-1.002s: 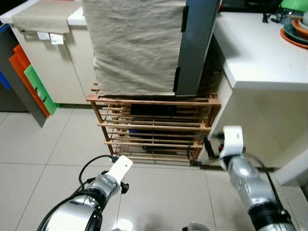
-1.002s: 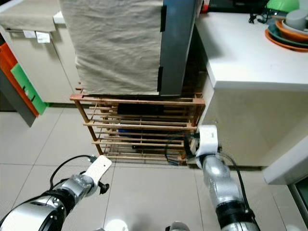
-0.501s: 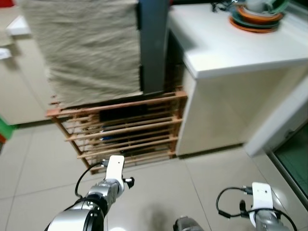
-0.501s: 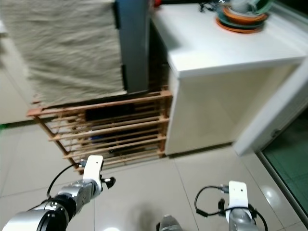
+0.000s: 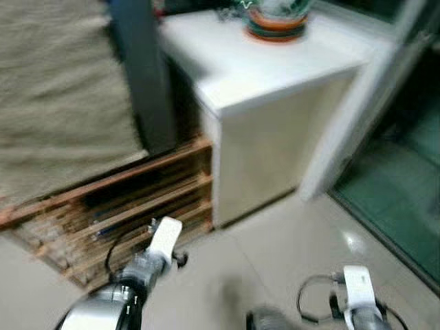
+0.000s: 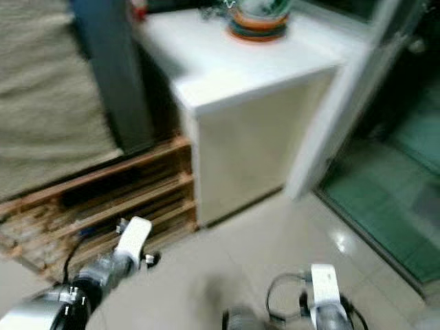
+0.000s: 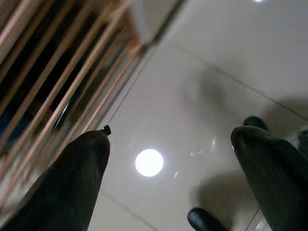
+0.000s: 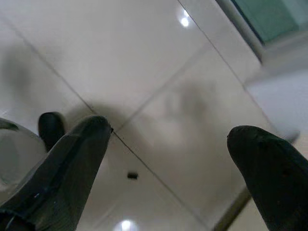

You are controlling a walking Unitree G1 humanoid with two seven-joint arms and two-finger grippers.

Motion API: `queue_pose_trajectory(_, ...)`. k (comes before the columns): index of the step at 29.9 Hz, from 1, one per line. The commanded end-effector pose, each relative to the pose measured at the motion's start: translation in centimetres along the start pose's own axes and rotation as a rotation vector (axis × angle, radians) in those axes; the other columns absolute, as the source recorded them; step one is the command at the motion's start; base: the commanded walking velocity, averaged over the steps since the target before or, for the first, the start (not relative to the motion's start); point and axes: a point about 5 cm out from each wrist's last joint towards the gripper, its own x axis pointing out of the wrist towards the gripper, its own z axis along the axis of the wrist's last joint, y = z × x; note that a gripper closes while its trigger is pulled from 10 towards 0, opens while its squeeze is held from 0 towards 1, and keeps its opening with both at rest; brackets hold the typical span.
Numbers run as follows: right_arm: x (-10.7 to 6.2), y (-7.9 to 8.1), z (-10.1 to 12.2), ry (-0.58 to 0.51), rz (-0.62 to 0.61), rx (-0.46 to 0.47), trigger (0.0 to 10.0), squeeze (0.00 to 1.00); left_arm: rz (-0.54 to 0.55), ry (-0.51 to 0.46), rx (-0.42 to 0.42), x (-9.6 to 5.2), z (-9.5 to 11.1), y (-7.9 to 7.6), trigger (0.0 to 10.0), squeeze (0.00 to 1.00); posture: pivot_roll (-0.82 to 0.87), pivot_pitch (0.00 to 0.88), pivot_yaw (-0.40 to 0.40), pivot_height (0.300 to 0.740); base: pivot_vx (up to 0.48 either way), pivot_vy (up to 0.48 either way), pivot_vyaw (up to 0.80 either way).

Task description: Restocking fridge

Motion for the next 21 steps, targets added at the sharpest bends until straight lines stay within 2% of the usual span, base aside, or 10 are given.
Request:
queue_pose_trajectory(1,0.0,0.0,0.3,-0.022,0.009,-0.017,10.0,0.0,-0.013,-0.05,0.027,0.1,1.2,-0.4,10.0,0.0,-0.22,0.0,0.043,0.711,0.465,0.0,-0.76)
queue_pose_trajectory(3,0.0,0.0,0.1,-0.02,0.009,-0.019,10.0,0.0,-0.007,-0.051,0.02,0.1,1.1,-0.3,10.0,0.0,-0.22,0.0,0.04,0.711,0.45,0.0,-0.76)
queue_pose_trajectory(6,0.1,0.4,0.5,-0.019,0.011,-0.024,10.0,0.0,-0.014,-0.052,0.019,0.0,1.1,-0.3,10.0,0.0,-0.22,0.0,0.039,0.711,0.0,0.0,-0.76)
queue_pose_trajectory(9,0.1,0.5,0.7,-0.018,0.006,-0.018,10.0,0.0,-0.005,-0.045,-0.034,0.1,0.9,-0.3,10.0,0.0,-0.22,0.0,0.04,0.711,0.0,0.0,-0.76)
queue_pose_trajectory(11,0.1,0.5,0.8,-0.022,0.004,-0.012,10.0,0.0,-0.009,-0.033,-0.092,0.1,0.7,-0.3,10.0,0.0,-0.22,0.0,0.044,0.711,0.0,0.0,-0.75)
queue_pose_trajectory(15,0.1,0.5,0.9,-0.034,-0.005,0.0,10.0,0.0,-0.034,-0.001,-0.292,0.1,-0.1,-0.8,10.0,0.0,-0.22,0.0,0.044,0.711,0.0,0.0,-0.76)
queue_pose_trajectory(21,0.1,0.5,1.0,-0.04,-0.007,-0.003,10.0,0.0,-0.049,0.012,-0.264,0.1,-0.1,-0.9,10.0,0.0,-0.22,0.0,0.044,0.711,0.0,0.0,-0.76)
